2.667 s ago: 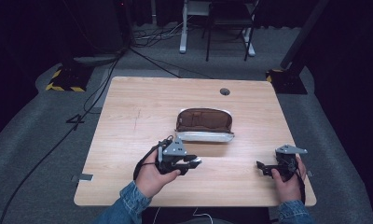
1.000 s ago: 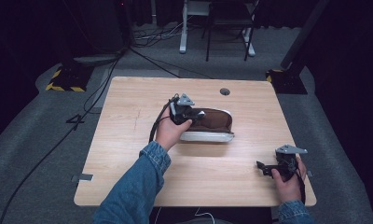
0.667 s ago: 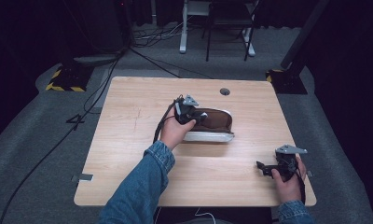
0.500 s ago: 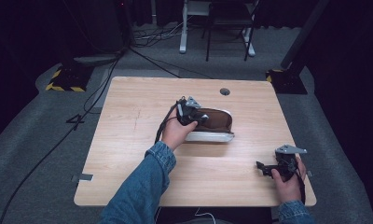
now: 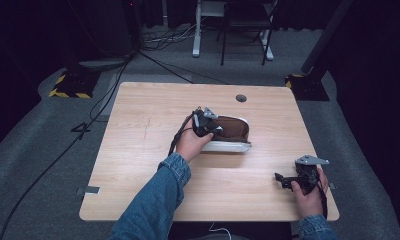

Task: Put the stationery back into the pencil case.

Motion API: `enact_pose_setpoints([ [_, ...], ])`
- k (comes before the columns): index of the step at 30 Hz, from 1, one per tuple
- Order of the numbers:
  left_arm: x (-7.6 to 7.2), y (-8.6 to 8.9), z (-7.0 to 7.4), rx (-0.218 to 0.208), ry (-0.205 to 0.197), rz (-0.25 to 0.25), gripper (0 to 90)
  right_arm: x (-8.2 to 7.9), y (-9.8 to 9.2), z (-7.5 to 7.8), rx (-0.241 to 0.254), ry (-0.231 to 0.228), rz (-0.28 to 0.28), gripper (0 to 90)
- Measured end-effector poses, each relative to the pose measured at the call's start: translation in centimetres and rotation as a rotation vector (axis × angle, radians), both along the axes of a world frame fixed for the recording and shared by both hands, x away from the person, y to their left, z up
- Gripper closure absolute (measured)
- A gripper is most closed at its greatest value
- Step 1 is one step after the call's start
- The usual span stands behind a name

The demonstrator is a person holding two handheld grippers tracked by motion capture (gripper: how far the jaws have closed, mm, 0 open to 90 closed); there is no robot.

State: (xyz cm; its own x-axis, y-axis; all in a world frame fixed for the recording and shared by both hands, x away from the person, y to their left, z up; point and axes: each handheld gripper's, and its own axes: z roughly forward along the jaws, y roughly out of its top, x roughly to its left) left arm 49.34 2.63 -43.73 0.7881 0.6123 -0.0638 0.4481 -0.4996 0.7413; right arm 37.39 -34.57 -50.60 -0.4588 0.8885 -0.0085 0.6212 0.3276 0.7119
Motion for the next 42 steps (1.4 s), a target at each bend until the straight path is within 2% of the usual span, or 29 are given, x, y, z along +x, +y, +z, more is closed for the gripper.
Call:
enact_pose_setpoints([
  [7, 0.1, -0.2, -0.2, 0.003, -0.005, -0.003, 71.5, 0.0, 0.0, 0.0, 0.000, -0.001, -0.001, 0.8],
  [9, 0.1, -0.4, -0.4, -0.031, -0.027, 0.009, 54.3, 0.0, 0.0, 0.0, 0.000, -0.001, 0.000, 0.7],
  [10, 0.1, -0.4, -0.4, -0.035, -0.039, 0.008, 47.2, 0.0, 0.0, 0.0, -0.002, -0.003, 0.002, 0.7],
  [12, -0.1, -0.5, -0.1, -0.044, -0.051, 0.013, 39.5, 0.0, 0.0, 0.0, -0.001, 0.000, 0.004, 0.7],
  [17, -0.7, -0.3, 1.0, -0.052, -0.087, 0.003, 37.6, 0.0, 0.0, 0.0, 0.000, 0.000, 0.002, 0.7],
  [22, -1.5, -0.2, 1.8, -0.070, -0.107, -0.003, 36.5, 0.0, 0.0, 0.0, 0.000, -0.001, 0.002, 0.7],
  [34, -5.5, 2.3, 5.0, -0.111, -0.148, -0.001, 34.2, 0.1, 0.0, 0.0, 0.001, 0.001, 0.012, 0.4],
  [42, -8.5, 4.5, 6.3, -0.120, -0.157, 0.013, 32.5, 0.1, 0.0, 0.0, 0.000, 0.002, 0.014, 0.3],
])
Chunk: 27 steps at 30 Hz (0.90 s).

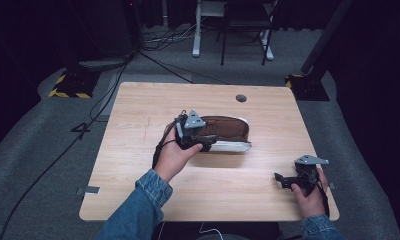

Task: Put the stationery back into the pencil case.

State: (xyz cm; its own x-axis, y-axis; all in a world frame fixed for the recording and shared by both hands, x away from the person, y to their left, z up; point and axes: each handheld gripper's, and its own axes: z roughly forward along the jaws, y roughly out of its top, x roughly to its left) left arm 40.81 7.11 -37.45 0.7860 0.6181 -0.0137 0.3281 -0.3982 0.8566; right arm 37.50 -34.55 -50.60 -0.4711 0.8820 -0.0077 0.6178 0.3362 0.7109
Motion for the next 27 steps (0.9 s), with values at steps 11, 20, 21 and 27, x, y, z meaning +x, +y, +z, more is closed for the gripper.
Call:
enact_pose_setpoints([
  [11, -3.1, 3.2, -0.1, 0.006, 0.010, 0.019, 30.3, 0.0, 0.2, 0.0, 0.003, 0.002, -0.007, 0.3],
  [20, -4.9, 5.9, -1.3, 0.020, 0.023, 0.037, 29.6, 0.0, 0.2, 0.0, 0.003, 0.003, -0.007, 0.3],
  [21, -5.0, 6.4, -1.7, 0.039, 0.022, 0.045, 29.4, 0.0, 0.2, 0.0, 0.003, 0.003, -0.007, 0.3],
  [27, -5.6, 8.1, -2.6, 0.044, 0.040, 0.062, 28.5, 0.0, 0.2, 0.0, 0.003, 0.002, -0.007, 0.3],
])
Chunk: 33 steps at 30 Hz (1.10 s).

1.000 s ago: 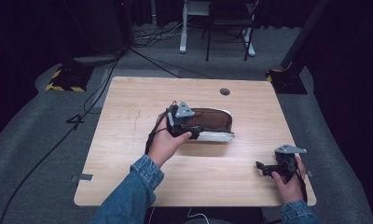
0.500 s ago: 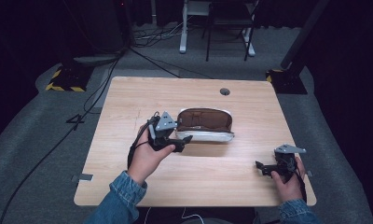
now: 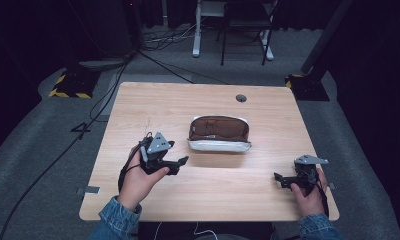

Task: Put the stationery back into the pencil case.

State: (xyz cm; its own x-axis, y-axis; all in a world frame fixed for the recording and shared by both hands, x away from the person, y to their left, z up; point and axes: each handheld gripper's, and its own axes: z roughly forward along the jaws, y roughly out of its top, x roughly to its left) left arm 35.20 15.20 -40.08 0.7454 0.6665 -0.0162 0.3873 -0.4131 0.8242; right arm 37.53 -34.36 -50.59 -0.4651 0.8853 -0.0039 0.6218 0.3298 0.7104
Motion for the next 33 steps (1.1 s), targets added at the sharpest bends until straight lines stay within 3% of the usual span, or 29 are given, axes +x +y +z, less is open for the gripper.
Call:
enact_pose_setpoints([
  [7, -1.1, 2.0, -1.1, -0.007, 0.024, 0.035, 26.4, 0.0, 0.0, 0.0, 0.000, 0.000, 0.000, 0.3],
  [12, -1.8, 3.8, -2.6, 0.012, 0.028, 0.082, 23.4, 0.0, 0.0, 0.0, 0.000, 0.000, 0.000, 0.3],
  [15, -2.1, 5.2, -4.1, -0.026, 0.061, 0.129, 22.6, 0.0, 0.0, 0.0, 0.000, 0.000, 0.000, 0.3],
  [16, -2.1, 5.9, -5.0, 0.001, 0.084, 0.141, 22.1, 0.0, 0.0, 0.0, 0.000, 0.000, 0.000, 0.3],
  [20, -2.4, 7.2, -6.7, 0.034, 0.101, 0.129, 20.3, 0.0, 0.0, 0.0, 0.000, 0.000, 0.000, 0.3],
  [25, -2.5, 8.0, -8.2, 0.022, 0.146, 0.151, 19.9, 0.0, 0.0, 0.0, 0.000, 0.000, 0.000, 0.4],
  [33, -2.4, 8.4, -9.9, 0.078, 0.176, 0.142, 18.5, 0.0, 0.0, 0.0, 0.000, 0.000, 0.000, 0.3],
])
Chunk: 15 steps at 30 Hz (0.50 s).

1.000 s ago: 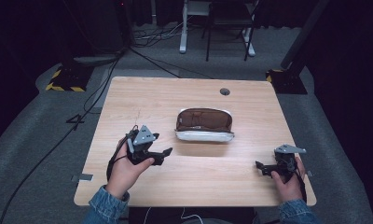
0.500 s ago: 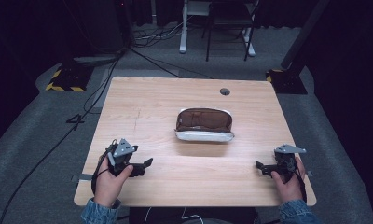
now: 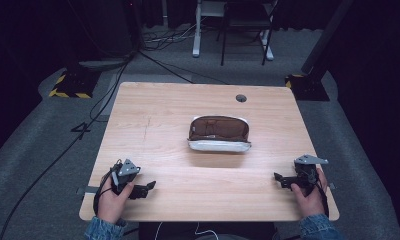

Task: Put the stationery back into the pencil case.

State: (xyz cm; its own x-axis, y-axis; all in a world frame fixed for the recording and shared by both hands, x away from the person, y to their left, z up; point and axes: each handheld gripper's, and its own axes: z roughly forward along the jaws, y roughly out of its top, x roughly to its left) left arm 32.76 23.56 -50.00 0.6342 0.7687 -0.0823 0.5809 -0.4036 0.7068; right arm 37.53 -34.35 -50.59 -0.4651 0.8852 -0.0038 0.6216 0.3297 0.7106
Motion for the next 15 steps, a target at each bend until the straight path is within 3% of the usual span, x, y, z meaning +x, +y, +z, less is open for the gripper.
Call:
enact_pose_setpoints([
  [3, 0.02, 0.14, -0.32, 0.021, 0.002, -0.004, 18.5, 0.00, 0.00, 0.00, 0.000, 0.000, 0.000, 0.3],
  [7, 0.03, 0.21, -0.42, 0.014, -0.005, -0.003, 17.3, 0.00, 0.00, 0.00, 0.000, 0.000, 0.000, 0.3],
  [10, 0.05, 0.15, -0.40, 0.070, -0.028, -0.011, 17.1, 0.00, 0.00, 0.00, 0.000, 0.000, 0.000, 0.4],
  [15, -0.19, -0.09, -0.46, 0.074, -0.029, 0.014, 15.8, -0.01, 0.00, 0.00, 0.000, 0.000, 0.000, 0.4],
])
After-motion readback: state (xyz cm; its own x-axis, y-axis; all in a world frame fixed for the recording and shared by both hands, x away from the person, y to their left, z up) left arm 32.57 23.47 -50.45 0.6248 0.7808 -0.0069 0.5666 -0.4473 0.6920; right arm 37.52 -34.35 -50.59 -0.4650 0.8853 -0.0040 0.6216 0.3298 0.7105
